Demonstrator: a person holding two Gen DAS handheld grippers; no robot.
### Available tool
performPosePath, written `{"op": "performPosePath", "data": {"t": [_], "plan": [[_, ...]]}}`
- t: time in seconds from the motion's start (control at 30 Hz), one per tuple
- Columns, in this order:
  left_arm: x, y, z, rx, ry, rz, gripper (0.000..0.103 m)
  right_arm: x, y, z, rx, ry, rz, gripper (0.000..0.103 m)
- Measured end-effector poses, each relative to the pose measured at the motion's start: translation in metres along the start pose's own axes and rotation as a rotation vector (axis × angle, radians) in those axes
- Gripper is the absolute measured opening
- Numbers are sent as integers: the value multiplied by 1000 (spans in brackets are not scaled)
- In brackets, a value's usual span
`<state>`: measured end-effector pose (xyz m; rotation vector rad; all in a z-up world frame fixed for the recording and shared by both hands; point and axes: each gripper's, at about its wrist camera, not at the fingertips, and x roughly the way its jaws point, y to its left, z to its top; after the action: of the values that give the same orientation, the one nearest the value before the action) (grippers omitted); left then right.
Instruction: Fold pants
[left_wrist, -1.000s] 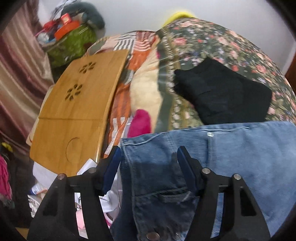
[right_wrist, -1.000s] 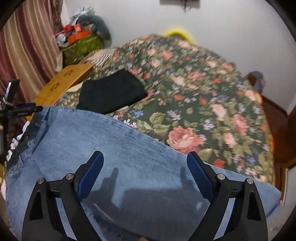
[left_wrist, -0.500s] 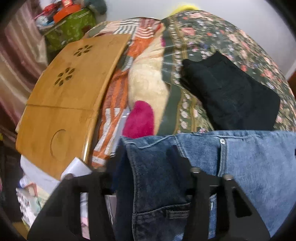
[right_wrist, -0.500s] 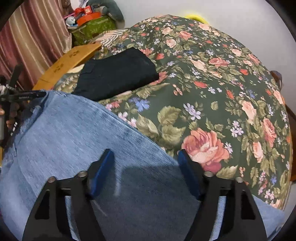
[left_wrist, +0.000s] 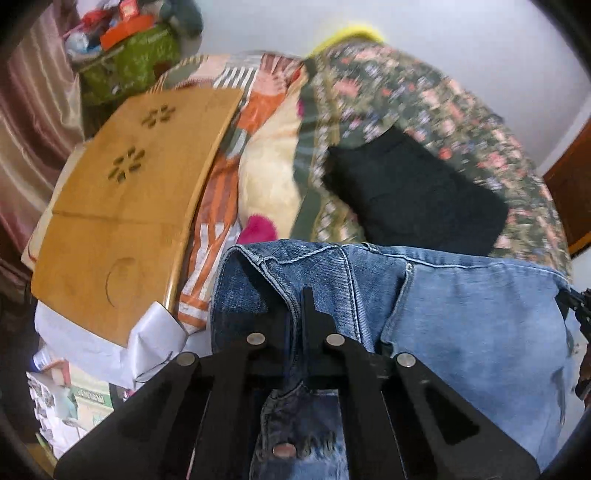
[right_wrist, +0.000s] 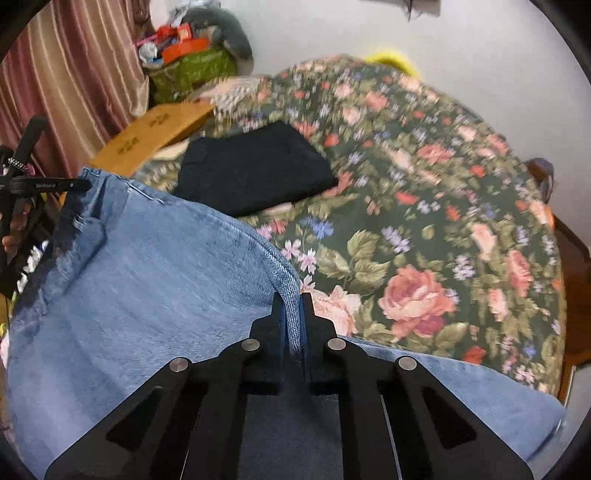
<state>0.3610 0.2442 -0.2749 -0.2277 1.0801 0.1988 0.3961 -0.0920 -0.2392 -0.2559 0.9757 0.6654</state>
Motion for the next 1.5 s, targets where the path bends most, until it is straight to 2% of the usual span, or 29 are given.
{"op": "performPosePath", "data": {"t": [0.13,0.3,0.5,0.67,0.9,1.07,1.2,1.33,1.37,1.43,1.47,1.5], "plan": [[-39,-12,-12,71,-59,-22,3,-44,9,-5,10,-53,-5,5],[-83,-14,-34,91,-117,-55,3,-94,38,-23,-7,-74,-15,5],[-132,-1,-73,102,-165,-65,3,-127,67,-54,9,-72,-12,6],[-153,14,-116,113,-167,-51,3,-142,83,-91,62,-57,16,6],[-155,33,-181,131,-119,-54,3,-134,106,-142,105,-7,35,6],[-131,42,-224,96,-24,-56,4,-122,115,-170,143,20,39,6],[-118,44,-242,92,51,-39,6,-115,114,-179,168,23,35,9],[-140,37,-247,145,27,-5,6,-123,115,-180,182,34,29,14],[-148,36,-245,152,14,-2,8,-126,114,-180,187,40,34,15],[-166,33,-237,155,-22,1,16,-135,111,-181,196,44,31,27],[-174,32,-231,153,-42,0,20,-140,109,-181,200,36,18,30],[-180,28,-225,150,-59,7,31,-149,103,-181,207,12,0,34]]}}
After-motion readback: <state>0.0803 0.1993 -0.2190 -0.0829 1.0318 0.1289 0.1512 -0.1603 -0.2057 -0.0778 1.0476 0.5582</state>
